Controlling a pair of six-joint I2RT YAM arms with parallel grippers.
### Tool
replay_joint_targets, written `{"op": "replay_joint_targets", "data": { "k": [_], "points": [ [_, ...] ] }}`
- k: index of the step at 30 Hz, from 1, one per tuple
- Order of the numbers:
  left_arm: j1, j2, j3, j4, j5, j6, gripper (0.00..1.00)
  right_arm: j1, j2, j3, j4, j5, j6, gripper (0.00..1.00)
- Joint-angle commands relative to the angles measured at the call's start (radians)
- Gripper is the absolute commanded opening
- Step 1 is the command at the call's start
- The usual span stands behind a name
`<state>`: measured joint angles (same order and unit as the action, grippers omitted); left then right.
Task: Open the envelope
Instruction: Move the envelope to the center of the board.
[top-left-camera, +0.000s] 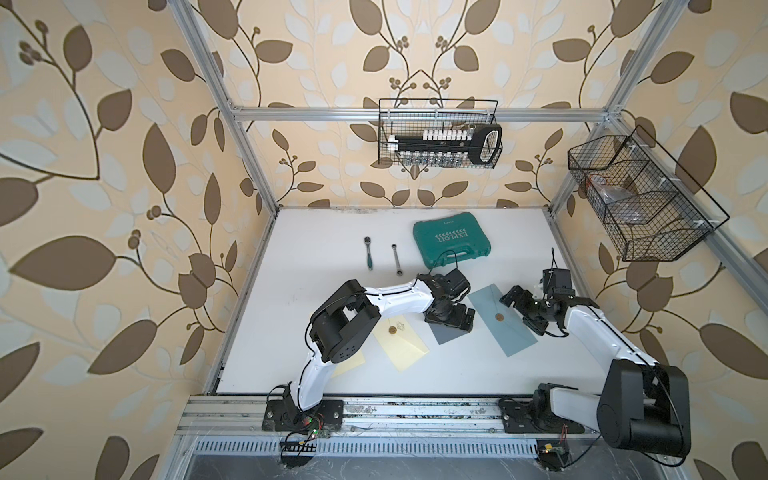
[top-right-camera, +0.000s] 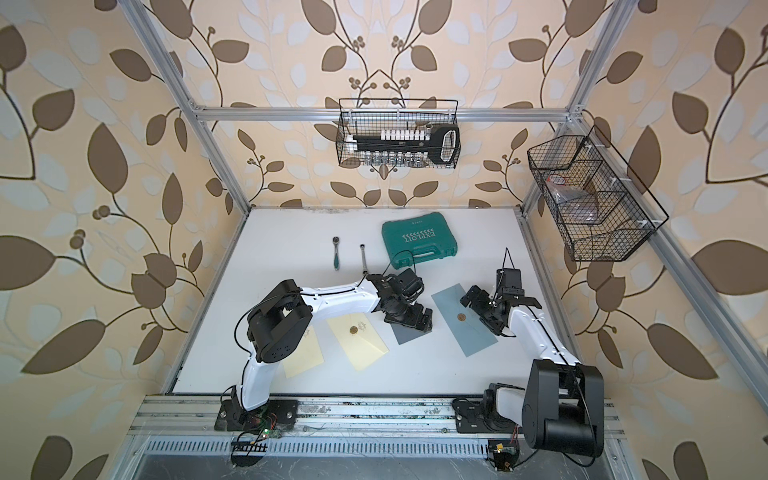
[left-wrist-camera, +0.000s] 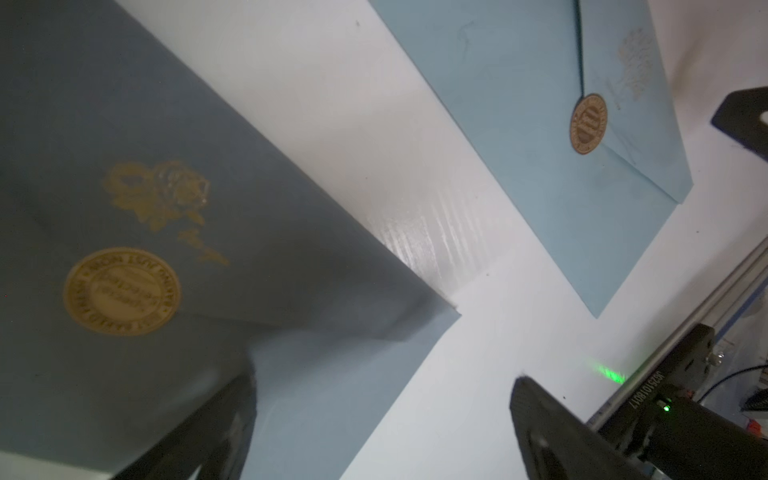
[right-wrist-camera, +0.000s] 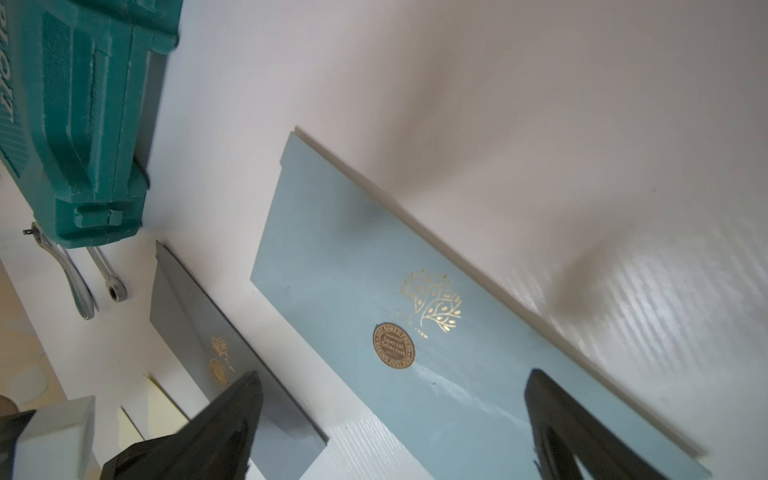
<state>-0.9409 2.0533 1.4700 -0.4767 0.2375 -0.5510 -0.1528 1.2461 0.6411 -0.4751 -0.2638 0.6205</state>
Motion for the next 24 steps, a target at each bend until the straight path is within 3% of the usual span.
{"op": "replay_joint_targets", "data": {
  "k": [1,8,13,19,24],
  "points": [
    [0.005,-0.069,-0.079,-0.049,-0.090,0.004,0.99,-0.003,0.022,-0.037,0.037,-0.066,0.020,0.98],
    [0.013,-0.174,-0.150,-0.097,-0.235,0.003,0.99,0.008,0.070,-0.095,0.116,-0.161,0.076,0.98],
    [0.035,-0.231,-0.176,-0.108,-0.294,-0.009,0.99,0.073,0.088,-0.131,0.175,-0.199,0.135,0.98],
    [0.047,-0.312,-0.192,0.019,-0.142,0.030,0.99,0.170,0.042,-0.145,0.178,-0.172,0.193,0.98],
    [0.047,-0.209,-0.052,0.039,0.036,0.067,0.99,0.170,-0.080,-0.096,0.075,-0.092,0.153,0.98]
  ]
}}
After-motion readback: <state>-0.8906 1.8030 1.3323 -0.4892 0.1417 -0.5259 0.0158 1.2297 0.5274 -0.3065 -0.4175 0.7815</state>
